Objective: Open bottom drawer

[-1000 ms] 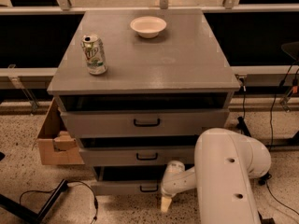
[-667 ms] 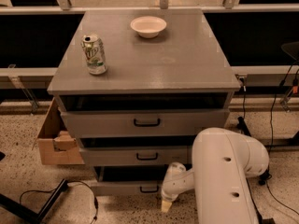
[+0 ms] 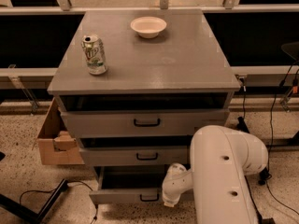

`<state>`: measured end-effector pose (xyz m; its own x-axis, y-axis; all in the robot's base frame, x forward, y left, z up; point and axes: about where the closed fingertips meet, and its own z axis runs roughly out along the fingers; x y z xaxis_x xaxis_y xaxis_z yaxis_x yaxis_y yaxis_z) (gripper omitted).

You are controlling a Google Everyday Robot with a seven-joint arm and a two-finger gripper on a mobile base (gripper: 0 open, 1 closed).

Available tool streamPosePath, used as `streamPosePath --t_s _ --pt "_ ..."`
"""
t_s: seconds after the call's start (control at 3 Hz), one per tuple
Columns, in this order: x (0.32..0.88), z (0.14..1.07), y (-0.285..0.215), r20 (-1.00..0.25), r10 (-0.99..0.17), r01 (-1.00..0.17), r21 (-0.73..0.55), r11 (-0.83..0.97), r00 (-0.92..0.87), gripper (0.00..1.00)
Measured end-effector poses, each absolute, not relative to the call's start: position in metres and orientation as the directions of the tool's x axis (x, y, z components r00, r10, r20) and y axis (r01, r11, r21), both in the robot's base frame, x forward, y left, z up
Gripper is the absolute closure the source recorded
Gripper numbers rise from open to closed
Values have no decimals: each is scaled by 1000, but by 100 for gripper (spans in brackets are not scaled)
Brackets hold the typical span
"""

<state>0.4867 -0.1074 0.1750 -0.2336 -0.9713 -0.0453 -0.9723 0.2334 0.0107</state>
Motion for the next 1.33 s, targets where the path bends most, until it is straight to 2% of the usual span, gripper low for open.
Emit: streamPosePath --t_s 0.33,1.33 --pt "487 179 -107 -45 -971 -972 11 233 -234 69" --pt "486 188 -107 -45 -971 -972 11 233 -234 0"
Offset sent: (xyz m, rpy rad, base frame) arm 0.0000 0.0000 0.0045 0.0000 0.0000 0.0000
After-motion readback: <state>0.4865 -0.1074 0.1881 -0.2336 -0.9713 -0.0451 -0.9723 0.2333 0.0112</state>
